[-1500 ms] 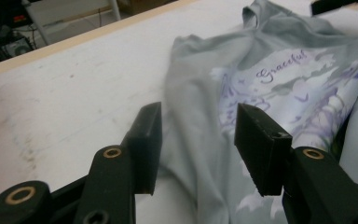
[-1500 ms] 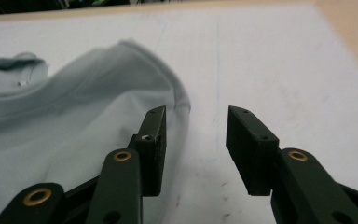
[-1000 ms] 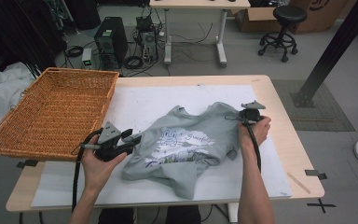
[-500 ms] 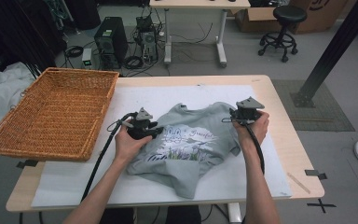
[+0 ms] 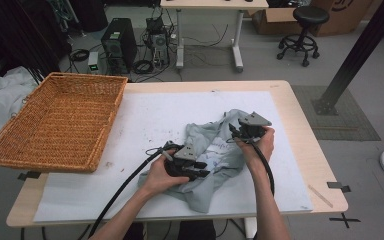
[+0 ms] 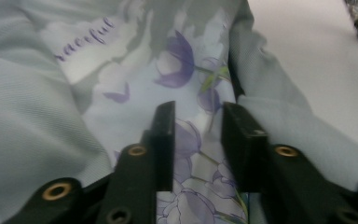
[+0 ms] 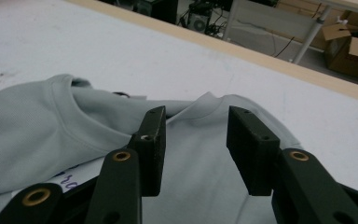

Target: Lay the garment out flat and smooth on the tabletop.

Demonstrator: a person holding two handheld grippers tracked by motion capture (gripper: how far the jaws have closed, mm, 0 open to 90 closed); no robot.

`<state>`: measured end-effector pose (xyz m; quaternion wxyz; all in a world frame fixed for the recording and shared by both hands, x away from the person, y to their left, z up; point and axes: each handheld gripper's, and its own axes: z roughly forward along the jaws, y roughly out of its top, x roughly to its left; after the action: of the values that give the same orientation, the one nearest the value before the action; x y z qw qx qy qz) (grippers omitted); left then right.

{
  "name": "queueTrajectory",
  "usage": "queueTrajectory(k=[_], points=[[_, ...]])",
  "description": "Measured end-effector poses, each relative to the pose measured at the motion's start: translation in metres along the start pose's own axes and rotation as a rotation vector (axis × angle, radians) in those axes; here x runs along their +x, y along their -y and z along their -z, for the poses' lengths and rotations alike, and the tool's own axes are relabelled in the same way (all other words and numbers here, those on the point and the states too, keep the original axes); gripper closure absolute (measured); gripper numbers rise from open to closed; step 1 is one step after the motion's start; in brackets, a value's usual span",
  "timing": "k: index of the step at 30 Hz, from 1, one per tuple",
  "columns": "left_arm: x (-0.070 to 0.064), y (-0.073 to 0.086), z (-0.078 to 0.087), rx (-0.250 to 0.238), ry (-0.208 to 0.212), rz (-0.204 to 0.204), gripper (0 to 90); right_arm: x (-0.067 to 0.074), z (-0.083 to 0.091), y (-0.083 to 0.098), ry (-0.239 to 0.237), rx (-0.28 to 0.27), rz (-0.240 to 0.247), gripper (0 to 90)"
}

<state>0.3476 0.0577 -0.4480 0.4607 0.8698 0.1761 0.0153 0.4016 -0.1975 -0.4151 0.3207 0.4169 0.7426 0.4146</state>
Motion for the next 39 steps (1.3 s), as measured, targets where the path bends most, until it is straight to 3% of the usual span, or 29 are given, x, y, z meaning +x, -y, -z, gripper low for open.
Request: queueTrajectory(k=[1,3,5,7,8,9,11,12,13,14,15,16,17,19,20,21,22,23,24,25,26,29,30,32,33,34,36,38,39], points=[[0.004,-0.003,0.008,-0.032,0.004,0.044,62.8,0.001,-0.001,0.001,-0.003,0.004,0.002,57.7],[0.016,-0.007,0.031,-0.136,-0.051,0.106,58.2,0.002,0.000,0.005,-0.003,0.003,-0.008,57.7],[0.036,-0.006,0.061,-0.235,-0.223,0.170,55.5,0.001,0.004,0.009,-0.001,-0.001,-0.018,57.4],[0.048,-0.002,0.076,-0.256,-0.307,0.199,55.1,-0.001,0.009,0.012,0.004,-0.008,-0.024,57.1],[0.060,0.005,0.088,-0.239,-0.380,0.236,55.0,-0.003,0.014,0.014,0.010,-0.012,-0.028,56.8],[0.060,0.005,0.088,-0.239,-0.380,0.236,54.6,-0.004,0.015,0.015,0.012,-0.012,-0.028,56.7],[0.068,0.009,0.094,-0.225,-0.425,0.242,54.1,-0.005,0.017,0.015,0.013,-0.011,-0.029,56.6],[0.074,0.010,0.098,-0.223,-0.478,0.263,54.1,-0.006,0.019,0.017,0.018,-0.010,-0.030,56.6],[0.074,0.010,0.098,-0.223,-0.478,0.263,54.0,-0.006,0.019,0.017,0.018,-0.010,-0.030,56.6],[0.079,0.010,0.099,-0.220,-0.489,0.307,52.9,-0.007,0.020,0.018,0.019,-0.008,-0.033,56.2],[0.081,0.010,0.099,-0.208,-0.469,0.332,52.9,-0.007,0.020,0.018,0.019,-0.008,-0.033,56.2],[0.083,0.010,0.099,-0.221,-0.407,0.365,55.3,-0.005,0.020,0.018,0.015,-0.006,-0.033,56.0],[0.083,0.011,0.099,-0.214,-0.378,0.391,55.3,-0.005,0.020,0.018,0.015,-0.006,-0.033,56.0],[0.082,0.012,0.096,-0.174,-0.302,0.432,56.0,-0.004,0.020,0.017,0.011,-0.006,-0.029,55.9],[0.081,0.013,0.091,-0.121,-0.257,0.480,56.5,-0.004,0.020,0.018,0.009,-0.006,-0.026,55.8],[0.074,0.014,0.080,0.003,-0.210,0.444,62.5,-0.004,0.019,0.018,0.007,-0.003,-0.027,55.7],[0.074,0.014,0.080,0.003,-0.210,0.444,65.0,-0.004,0.018,0.018,0.007,-0.001,-0.029,55.6],[0.061,0.014,0.068,0.036,-0.094,0.382,67.4,-0.003,0.018,0.018,0.007,-0.002,-0.033,55.5],[0.061,0.014,0.068,0.036,-0.094,0.382,68.1,-0.003,0.018,0.018,0.005,-0.004,-0.034,55.5],[0.052,0.013,0.062,0.037,-0.022,0.346,67.6,-0.002,0.017,0.018,0.003,-0.004,-0.035,55.5],[0.035,0.011,0.049,0.031,0.046,0.280,66.5,-0.001,0.017,0.018,0.001,-0.007,-0.037,55.6],[0.023,0.010,0.036,0.051,0.068,0.239,65.6,0.005,0.014,0.014,-0.016,-0.031,-0.047,55.5],[0.018,0.012,0.028,0.060,0.078,0.211,65.1,0.014,0.012,0.007,-0.050,-0.061,-0.039,55.1],[0.016,0.013,0.025,0.049,0.084,0.205,64.1,0.030,0.006,-0.002,-0.116,-0.088,-0.017,55.1],[0.015,0.013,0.025,0.042,0.086,0.208,64.1,0.030,0.006,-0.002,-0.116,-0.088,-0.017,55.1],[0.015,0.013,0.025,0.037,0.087,0.205,62.5,0.051,-0.003,-0.010,-0.189,-0.082,0.039,54.6],[0.015,0.014,0.026,0.034,0.091,0.204,61.5,0.058,-0.008,-0.012,-0.211,-0.068,0.061,54.2],[0.014,0.014,0.028,0.030,0.094,0.203,58.0,0.081,-0.026,-0.014,-0.255,-0.004,0.138,51.4],[0.013,0.015,0.029,0.027,0.092,0.199,58.0,0.081,-0.026,-0.014,-0.255,-0.004,0.138,51.4]])
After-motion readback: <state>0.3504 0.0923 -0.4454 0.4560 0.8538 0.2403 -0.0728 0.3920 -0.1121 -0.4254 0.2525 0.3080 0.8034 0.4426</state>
